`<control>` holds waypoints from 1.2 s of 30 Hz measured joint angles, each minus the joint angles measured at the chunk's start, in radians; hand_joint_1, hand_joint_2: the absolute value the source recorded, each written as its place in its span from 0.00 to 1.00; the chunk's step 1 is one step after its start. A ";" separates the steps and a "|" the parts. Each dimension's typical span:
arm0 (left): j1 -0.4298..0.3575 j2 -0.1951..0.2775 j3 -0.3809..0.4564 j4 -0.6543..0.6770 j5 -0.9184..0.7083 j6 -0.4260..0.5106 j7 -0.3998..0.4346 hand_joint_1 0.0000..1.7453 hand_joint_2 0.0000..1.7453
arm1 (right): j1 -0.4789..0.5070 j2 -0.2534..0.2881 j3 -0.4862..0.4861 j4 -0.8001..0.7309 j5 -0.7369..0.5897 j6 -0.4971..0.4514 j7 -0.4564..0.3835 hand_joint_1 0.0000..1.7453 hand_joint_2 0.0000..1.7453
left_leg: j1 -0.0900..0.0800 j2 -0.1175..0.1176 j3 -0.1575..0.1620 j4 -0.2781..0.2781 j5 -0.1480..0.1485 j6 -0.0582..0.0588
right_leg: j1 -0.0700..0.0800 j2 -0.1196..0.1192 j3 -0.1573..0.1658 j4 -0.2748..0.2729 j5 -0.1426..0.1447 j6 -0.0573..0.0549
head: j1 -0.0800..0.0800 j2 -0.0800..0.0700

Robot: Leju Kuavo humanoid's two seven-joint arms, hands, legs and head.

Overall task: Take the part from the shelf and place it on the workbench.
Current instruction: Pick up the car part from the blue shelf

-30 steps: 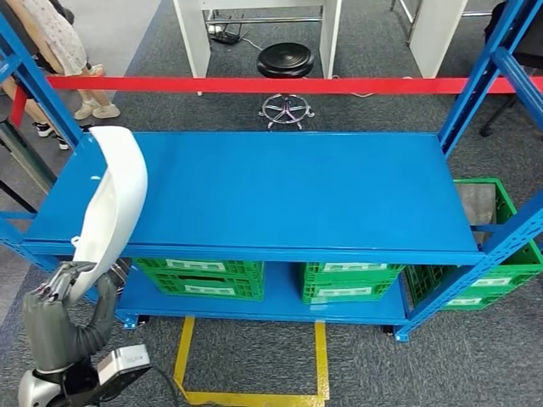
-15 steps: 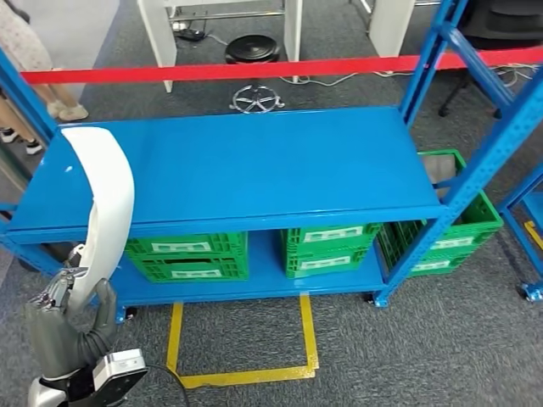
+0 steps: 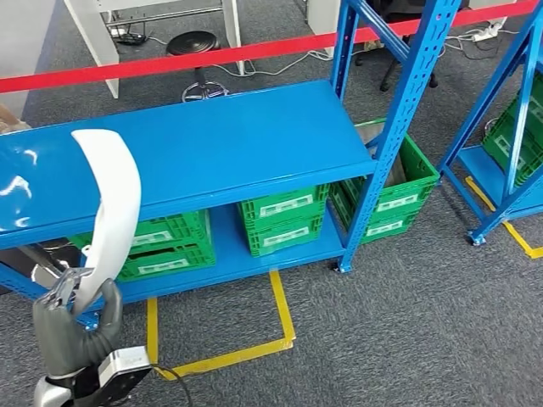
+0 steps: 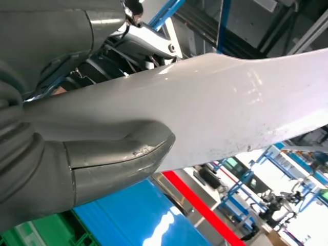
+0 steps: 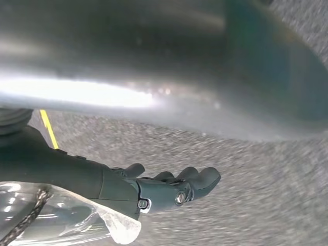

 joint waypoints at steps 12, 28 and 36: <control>-0.016 0.005 -0.016 0.030 0.042 -0.008 0.044 1.00 1.00 | 0.001 -0.001 0.003 0.000 -0.014 0.000 -0.003 0.00 0.00 | 0.022 0.148 -0.125 -0.029 0.109 -0.029 | -0.043 -0.088 -0.016 0.265 -0.087 0.083 | 0.007 0.000; -0.020 0.025 -0.021 0.050 0.074 -0.007 0.042 1.00 1.00 | 0.005 0.000 0.018 0.001 -0.021 0.001 0.001 0.00 0.00 | 0.015 0.050 -0.115 0.198 -0.015 -0.035 | -0.011 -0.024 0.011 0.021 -0.047 0.009 | 0.000 0.000; -0.012 0.032 -0.018 0.050 0.129 -0.031 0.027 1.00 1.00 | 0.005 0.000 0.030 0.000 -0.010 -0.003 -0.012 0.00 0.00 | 0.007 0.046 -0.016 -0.041 0.017 -0.001 | -0.011 -0.022 -0.059 0.072 -0.044 0.038 | 0.003 0.000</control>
